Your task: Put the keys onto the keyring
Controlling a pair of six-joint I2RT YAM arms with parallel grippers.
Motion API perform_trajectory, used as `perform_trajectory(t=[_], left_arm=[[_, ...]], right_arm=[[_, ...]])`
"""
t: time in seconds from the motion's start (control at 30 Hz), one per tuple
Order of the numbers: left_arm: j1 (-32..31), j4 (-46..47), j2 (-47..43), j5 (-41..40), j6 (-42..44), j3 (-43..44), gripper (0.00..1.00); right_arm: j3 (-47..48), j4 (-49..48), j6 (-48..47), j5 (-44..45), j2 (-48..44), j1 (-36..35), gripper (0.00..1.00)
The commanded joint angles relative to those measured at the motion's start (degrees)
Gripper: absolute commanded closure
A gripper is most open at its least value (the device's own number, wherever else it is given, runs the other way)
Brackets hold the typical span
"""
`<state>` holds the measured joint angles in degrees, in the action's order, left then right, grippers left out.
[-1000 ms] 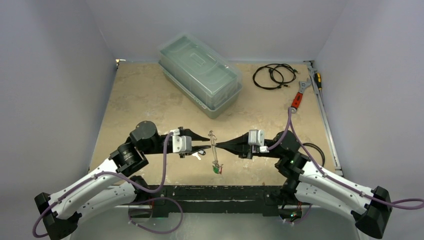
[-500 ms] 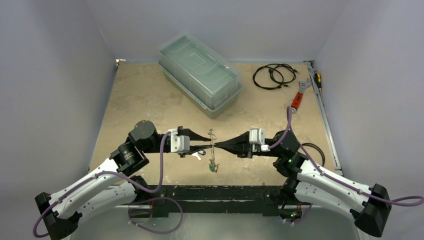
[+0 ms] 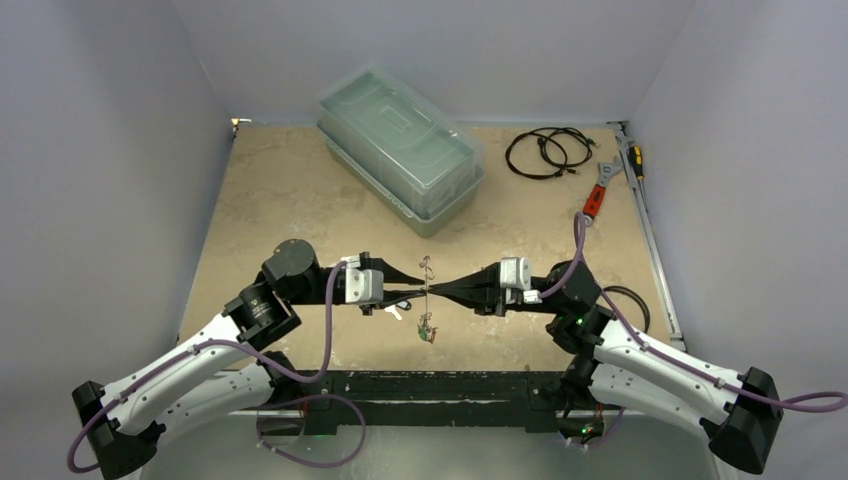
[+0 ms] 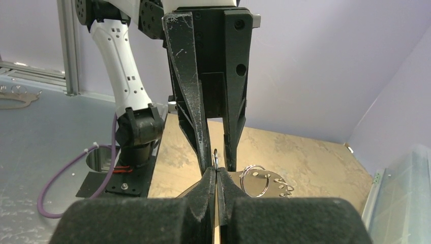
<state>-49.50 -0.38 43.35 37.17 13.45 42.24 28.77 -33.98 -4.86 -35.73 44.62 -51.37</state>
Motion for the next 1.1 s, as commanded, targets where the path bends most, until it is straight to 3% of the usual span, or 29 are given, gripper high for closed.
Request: perform_trajectory(t=[0.0, 0.3, 0.8, 0.93, 1.07], left_arm=[[0.52, 1.16, -0.04, 0.95, -0.35, 1.31, 0.82], [0.58, 1.18, 0.33, 0.89, -0.05, 1.18, 0.88], [0.55, 0.87, 0.48, 0.52, 0.34, 1.17, 0.86], [0.56, 0.76, 0.55, 0.62, 0.63, 1.27, 1.00], [0.64, 0.52, 0.09, 0.05, 1.26, 1.07, 1.00]], right_arm=[[0.67, -4.01, 0.64, -0.64, -0.45, -0.13, 1.00], [1.00, -4.73, 0.73, -1.18, 0.77, -0.13, 1.00], [1.73, -3.55, 0.29, -1.72, 2.58, -0.13, 1.00], [1.80, -3.38, 0.27, -2.00, 2.75, -0.13, 1.00], [1.64, -3.59, 0.47, -3.28, 2.60, -0.13, 1.00]])
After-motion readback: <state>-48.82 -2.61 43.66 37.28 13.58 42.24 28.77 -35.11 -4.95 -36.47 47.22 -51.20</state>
